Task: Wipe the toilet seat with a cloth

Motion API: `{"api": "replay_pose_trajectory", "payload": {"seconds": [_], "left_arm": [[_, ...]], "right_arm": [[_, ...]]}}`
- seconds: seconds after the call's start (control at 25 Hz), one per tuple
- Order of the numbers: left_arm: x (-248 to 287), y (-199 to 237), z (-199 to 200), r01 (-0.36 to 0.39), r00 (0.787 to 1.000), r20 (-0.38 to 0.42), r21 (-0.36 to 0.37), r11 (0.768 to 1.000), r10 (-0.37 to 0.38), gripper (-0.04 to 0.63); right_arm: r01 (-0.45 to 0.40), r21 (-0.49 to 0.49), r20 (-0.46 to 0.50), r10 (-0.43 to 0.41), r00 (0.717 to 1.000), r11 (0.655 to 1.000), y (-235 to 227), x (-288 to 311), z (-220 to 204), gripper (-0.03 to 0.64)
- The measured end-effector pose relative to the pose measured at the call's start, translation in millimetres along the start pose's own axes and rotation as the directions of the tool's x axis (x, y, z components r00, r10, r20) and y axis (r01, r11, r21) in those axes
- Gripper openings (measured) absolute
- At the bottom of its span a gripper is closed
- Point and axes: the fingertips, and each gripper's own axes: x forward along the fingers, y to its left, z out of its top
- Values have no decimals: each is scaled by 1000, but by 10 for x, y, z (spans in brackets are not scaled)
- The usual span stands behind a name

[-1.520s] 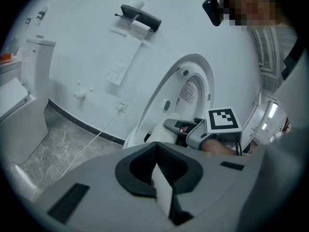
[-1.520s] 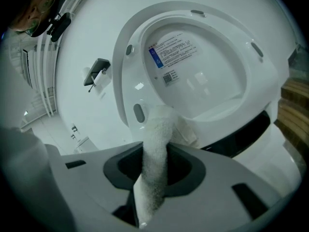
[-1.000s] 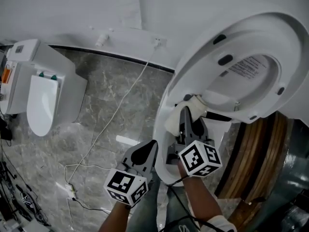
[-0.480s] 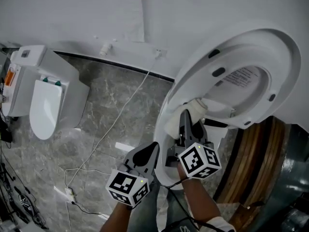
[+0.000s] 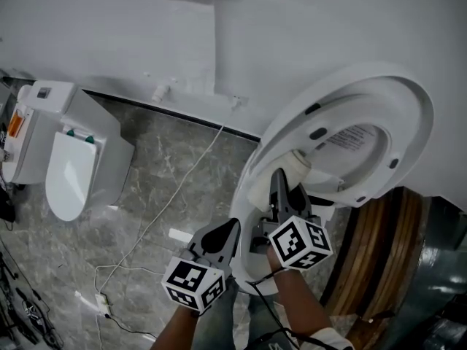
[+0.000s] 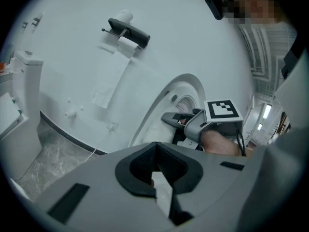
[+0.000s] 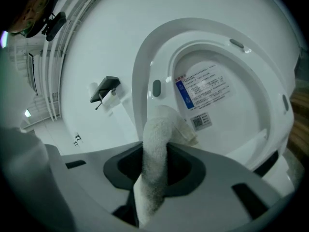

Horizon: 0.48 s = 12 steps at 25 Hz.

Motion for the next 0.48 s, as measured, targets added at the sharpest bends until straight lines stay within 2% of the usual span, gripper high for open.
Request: {"api": "replay_pose_trajectory", "payload": {"seconds": [0.48], "left_arm": [[91, -111, 356, 28, 999, 18, 23, 999, -28, 9]], "right_arm": [[-1, -13, 41, 2, 999, 1000, 161, 49, 443, 100]]}}
